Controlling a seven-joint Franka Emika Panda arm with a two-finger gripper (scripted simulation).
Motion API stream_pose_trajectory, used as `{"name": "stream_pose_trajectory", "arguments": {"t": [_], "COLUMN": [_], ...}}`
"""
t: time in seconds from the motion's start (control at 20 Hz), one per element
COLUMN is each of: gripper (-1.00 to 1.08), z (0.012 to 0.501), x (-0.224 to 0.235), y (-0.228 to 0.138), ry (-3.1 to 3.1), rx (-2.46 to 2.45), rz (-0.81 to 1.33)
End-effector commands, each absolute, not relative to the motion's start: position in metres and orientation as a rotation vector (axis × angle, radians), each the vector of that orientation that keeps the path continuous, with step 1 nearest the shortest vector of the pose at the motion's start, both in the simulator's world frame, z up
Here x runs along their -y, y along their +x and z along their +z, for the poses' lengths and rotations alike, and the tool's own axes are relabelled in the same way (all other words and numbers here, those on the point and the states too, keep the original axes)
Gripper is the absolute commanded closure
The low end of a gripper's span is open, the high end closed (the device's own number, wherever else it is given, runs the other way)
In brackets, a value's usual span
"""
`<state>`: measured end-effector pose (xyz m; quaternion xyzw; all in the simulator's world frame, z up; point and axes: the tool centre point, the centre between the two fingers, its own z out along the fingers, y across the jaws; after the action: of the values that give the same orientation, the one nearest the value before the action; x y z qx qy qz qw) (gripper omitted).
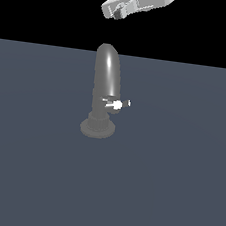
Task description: Turn on the faucet by rotating a designated handle.
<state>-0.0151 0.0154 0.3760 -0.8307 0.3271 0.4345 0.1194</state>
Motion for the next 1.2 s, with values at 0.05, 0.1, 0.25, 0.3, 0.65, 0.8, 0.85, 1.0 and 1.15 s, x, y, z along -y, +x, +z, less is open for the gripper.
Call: {"name": "stream_pose_trajectory", "arguments": {"t": [0.05, 0.1, 0.25, 0.3, 0.65, 0.8, 0.85, 1.0, 1.15], "gripper": [1.08, 1.08, 1.08, 1.08, 1.08, 1.08, 1.08, 1.08, 1.08], "z": [0.360, 0.356, 0.340, 0.335, 0.299, 0.283, 0.278, 0.263, 0.249], "x": [-0.011, -0.010, -0.006, -0.004, 0.006, 0.010, 0.011, 0.015, 0.019], "y": [-0.002, 0.001, 0.011, 0.014, 0.031, 0.036, 0.038, 0.041, 0.044], "ry": [-2.338, -2.311, -2.225, -2.195, -1.989, -1.902, -1.874, -1.789, -1.706], "rx": [-1.018, -1.036, -1.089, -1.107, -1.218, -1.260, -1.273, -1.311, -1.345], "rz": [1.347, 1.369, 1.434, 1.455, 1.588, 1.637, 1.653, 1.696, 1.735]}}
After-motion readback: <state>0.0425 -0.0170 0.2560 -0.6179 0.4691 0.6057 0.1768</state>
